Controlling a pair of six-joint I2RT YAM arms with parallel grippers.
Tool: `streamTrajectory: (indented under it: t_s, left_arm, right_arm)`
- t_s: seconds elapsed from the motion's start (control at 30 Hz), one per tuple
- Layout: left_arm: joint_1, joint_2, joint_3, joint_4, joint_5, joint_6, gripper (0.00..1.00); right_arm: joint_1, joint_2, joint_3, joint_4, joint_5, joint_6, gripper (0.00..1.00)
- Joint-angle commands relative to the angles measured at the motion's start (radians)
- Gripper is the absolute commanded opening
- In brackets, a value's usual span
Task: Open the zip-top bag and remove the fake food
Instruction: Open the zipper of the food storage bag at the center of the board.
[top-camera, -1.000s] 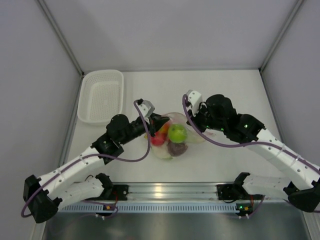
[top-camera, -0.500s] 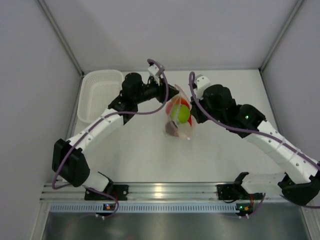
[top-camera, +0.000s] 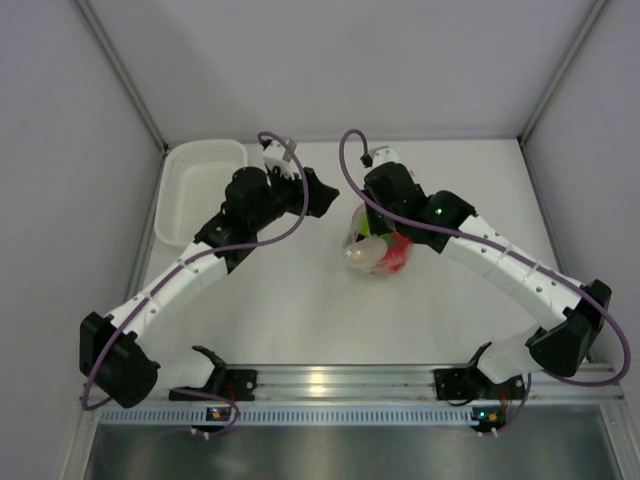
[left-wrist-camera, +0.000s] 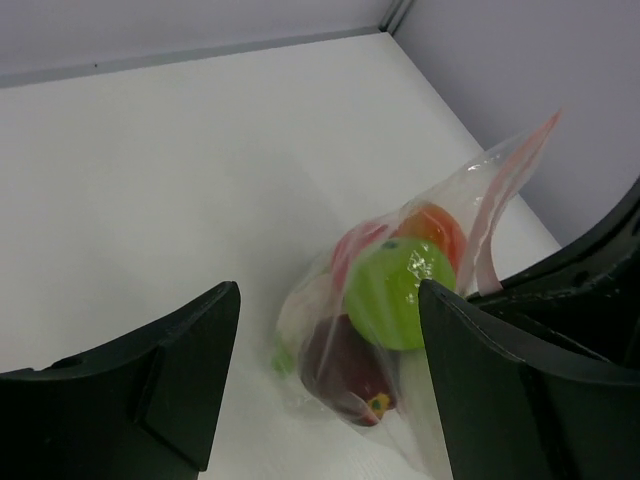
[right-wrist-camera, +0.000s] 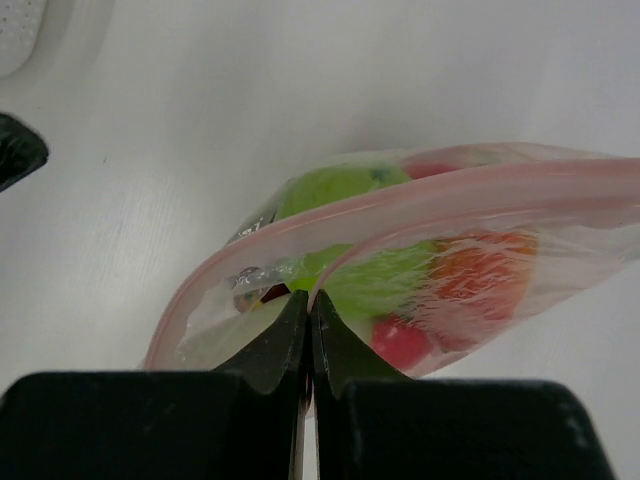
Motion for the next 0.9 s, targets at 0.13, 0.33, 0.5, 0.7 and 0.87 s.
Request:
streamTrajectory:
  t_s: [0.13,0.33,0.5,0.7,0.87]
  left_arm:
    - [-0.061,-0.032,0.06,-0.076,-0.056,-0.038,0.77]
    - [-0.077,0.086,0.161,-0.114,0.006,-0.008,0.71]
    - [-0.097,0.152,0.199,-0.114,0.079,-0.024,0.7]
    - [-0.125,0.174,0.199,-0.137,0.003,-0.031,0.44]
    - [-0.124,0.169,0.238,-0.27,-0.231,-0.018,0.0]
  right_arm:
    - [0.007,-0.014,0.06,0.089,0.063,0.048,0.0]
    - [0.007,-0.04,0.045,0.101,0.063,0.048,0.0]
    - [0.009,-0.031,0.051,0.085,0.075,0.044,0.0]
    - [0.009,-0.023,0.066,0.074,0.089,0.035,0.0]
    - [0.0,-0.017,0.06,0.017,0.169,-0.002,0.0]
